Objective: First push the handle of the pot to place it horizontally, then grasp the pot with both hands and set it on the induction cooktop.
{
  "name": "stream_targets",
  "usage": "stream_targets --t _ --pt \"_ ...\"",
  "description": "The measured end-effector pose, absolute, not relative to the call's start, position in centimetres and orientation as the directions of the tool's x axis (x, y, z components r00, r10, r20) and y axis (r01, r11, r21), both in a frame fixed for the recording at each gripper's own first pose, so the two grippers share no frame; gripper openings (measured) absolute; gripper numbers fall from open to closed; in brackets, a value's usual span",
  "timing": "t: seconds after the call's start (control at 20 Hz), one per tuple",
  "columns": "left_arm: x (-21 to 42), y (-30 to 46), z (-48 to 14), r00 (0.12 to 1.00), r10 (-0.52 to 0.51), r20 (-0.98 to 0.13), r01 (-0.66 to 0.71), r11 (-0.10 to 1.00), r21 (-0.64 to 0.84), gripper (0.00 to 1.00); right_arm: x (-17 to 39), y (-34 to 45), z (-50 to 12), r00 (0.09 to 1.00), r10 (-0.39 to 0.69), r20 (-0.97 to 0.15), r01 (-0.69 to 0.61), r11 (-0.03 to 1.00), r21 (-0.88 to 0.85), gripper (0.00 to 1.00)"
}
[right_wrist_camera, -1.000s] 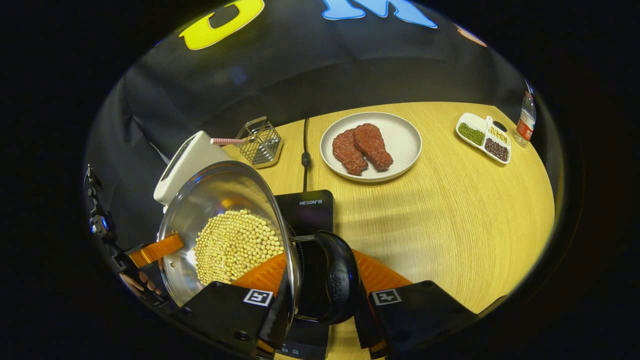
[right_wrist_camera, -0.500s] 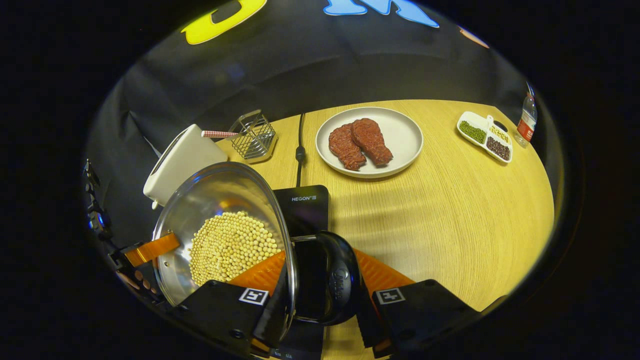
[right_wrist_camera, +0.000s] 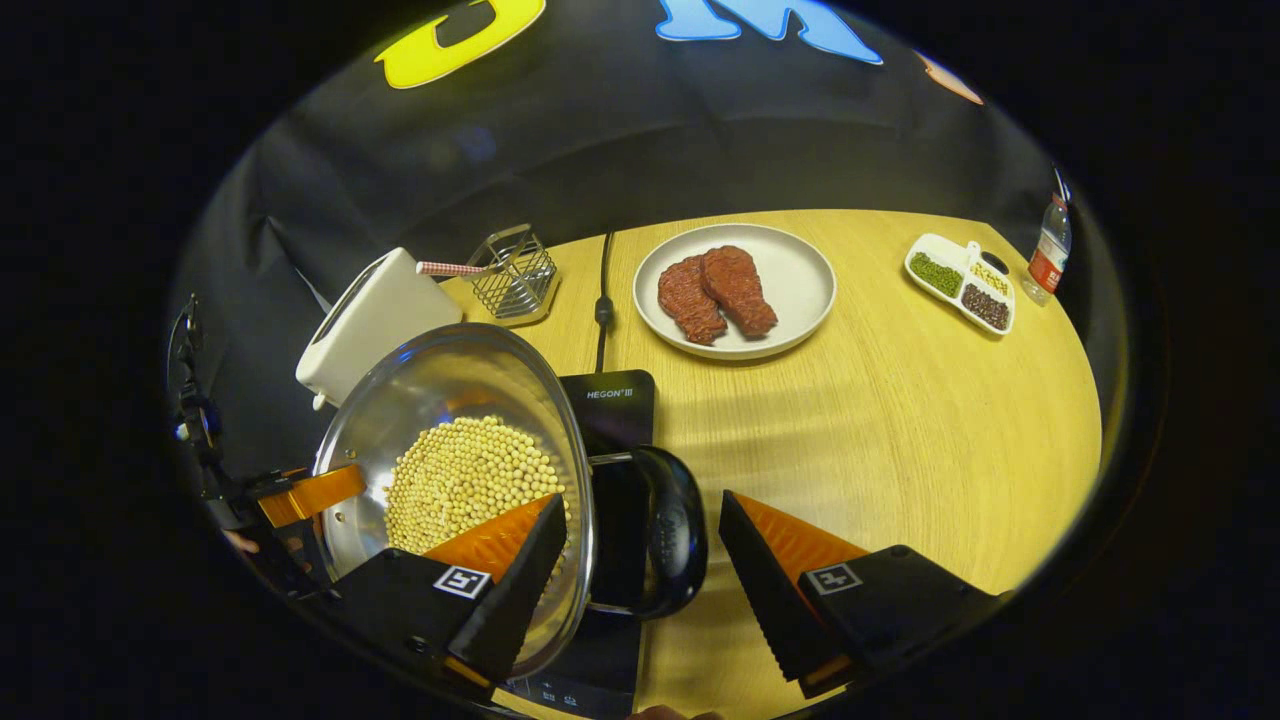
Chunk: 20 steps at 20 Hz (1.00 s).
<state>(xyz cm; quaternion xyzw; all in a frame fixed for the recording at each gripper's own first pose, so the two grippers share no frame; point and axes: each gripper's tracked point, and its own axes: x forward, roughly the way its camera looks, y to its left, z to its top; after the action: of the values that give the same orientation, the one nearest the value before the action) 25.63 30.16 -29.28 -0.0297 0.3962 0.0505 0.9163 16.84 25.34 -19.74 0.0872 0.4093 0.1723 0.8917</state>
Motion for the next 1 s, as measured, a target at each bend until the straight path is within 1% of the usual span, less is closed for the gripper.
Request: stream_targets --t 0.05,0.1,0.25,0.3,0.35,0.5,0.55,0.6,0.65,0.7,0.75,0.8,1.0 --pt "25.5 30.0 -28.4 0.687 0.081 -0.722 -0.114 0.993 0.003 0.84 16.7 24.8 -19.3 0.614 0.376 -0.694 -0.228 0.926 0.300 0.98" --pt "25.3 29.6 -27.2 0.695 0.089 -0.714 -0.108 0.994 0.018 0.87 16.5 24.2 -18.7 0.622 0.377 -0.687 -0.221 0.925 0.308 0.98" --pt "23.9 28.6 -23.3 0.722 0.107 -0.683 -0.090 0.994 0.061 0.87 15.3 22.0 -17.3 0.639 0.390 -0.662 -0.217 0.918 0.331 0.99" --pt "23.5 28.1 -21.8 0.740 0.108 -0.664 -0.083 0.994 0.069 0.84 15.1 21.0 -16.3 0.658 0.381 -0.650 -0.215 0.922 0.322 0.98" --pt "23.1 27.7 -20.1 0.763 0.112 -0.637 -0.082 0.994 0.076 0.87 14.9 19.9 -15.4 0.679 0.368 -0.635 -0.213 0.927 0.309 0.98" --pt "22.0 24.5 -14.9 0.839 0.089 -0.536 -0.060 0.996 0.071 0.87 14.1 16.3 -12.3 0.748 0.333 -0.574 -0.207 0.939 0.275 0.98" --pt "21.5 23.1 -13.0 0.866 0.074 -0.495 -0.047 0.997 0.066 0.84 13.8 14.9 -11.4 0.771 0.316 -0.552 -0.201 0.944 0.260 0.98" --pt "21.0 21.7 -11.3 0.887 0.062 -0.457 -0.037 0.997 0.065 0.87 13.4 13.3 -10.4 0.796 0.295 -0.528 -0.193 0.952 0.239 0.98" --pt "20.2 20.1 -9.3 0.903 0.047 -0.427 -0.021 0.998 0.064 0.87 12.9 11.7 -9.4 0.819 0.271 -0.506 -0.185 0.959 0.215 0.98" --pt "19.7 18.5 -8.1 0.917 0.029 -0.397 -0.004 0.998 0.063 0.84 12.3 9.8 -8.5 0.840 0.247 -0.483 -0.176 0.966 0.188 0.98" --pt "19.2 16.8 -7.5 0.929 0.016 -0.369 0.007 0.998 0.063 0.87 11.4 8.9 -7.2 0.860 0.221 -0.460 -0.166 0.973 0.157 0.98" --pt "18.7 15.3 -6.2 0.940 0.010 -0.341 0.011 0.998 0.059 0.84 10.7 7.0 -6.3 0.879 0.194 -0.436 -0.154 0.980 0.126 0.98" --pt "16.8 10.2 -0.9 0.984 -0.008 -0.178 0.014 0.999 0.030 0.86 8.9 0.5 -3.3 0.942 0.102 -0.320 -0.094 0.995 0.040 0.98"
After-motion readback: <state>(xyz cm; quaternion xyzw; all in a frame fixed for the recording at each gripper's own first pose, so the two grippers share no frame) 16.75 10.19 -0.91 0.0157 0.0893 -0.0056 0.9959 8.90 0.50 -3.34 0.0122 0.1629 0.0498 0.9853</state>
